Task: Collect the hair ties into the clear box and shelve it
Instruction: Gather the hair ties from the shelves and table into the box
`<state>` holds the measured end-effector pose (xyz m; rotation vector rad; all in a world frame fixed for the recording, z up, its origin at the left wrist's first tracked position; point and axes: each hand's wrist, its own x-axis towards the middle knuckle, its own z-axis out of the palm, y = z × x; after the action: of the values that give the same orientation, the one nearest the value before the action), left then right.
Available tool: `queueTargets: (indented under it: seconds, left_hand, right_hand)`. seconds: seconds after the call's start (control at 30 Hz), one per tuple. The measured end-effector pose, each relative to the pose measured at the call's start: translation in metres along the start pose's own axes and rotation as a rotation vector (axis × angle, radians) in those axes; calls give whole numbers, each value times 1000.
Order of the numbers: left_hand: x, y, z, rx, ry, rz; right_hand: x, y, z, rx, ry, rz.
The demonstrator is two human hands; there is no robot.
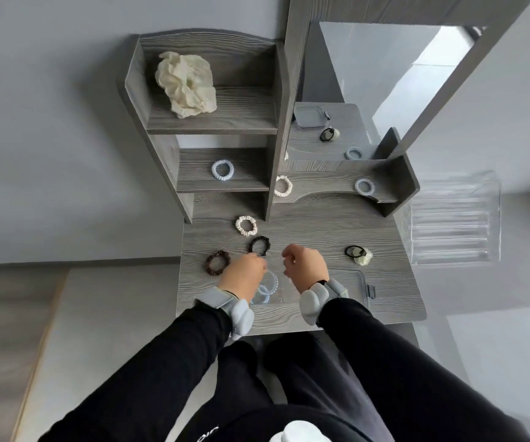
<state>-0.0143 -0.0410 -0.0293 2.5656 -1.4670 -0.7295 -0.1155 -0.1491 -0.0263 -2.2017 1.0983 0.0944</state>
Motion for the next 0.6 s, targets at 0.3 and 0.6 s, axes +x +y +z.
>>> queueTargets:
  seconds: [0.3, 0.6]
  left_hand:
    - [11, 22, 14, 414, -134, 121]
    - [19, 29, 6, 330, -156, 72]
  right_hand:
    - [9, 18, -19, 60, 27, -37]
    - [29, 29, -35, 25, -49, -70]
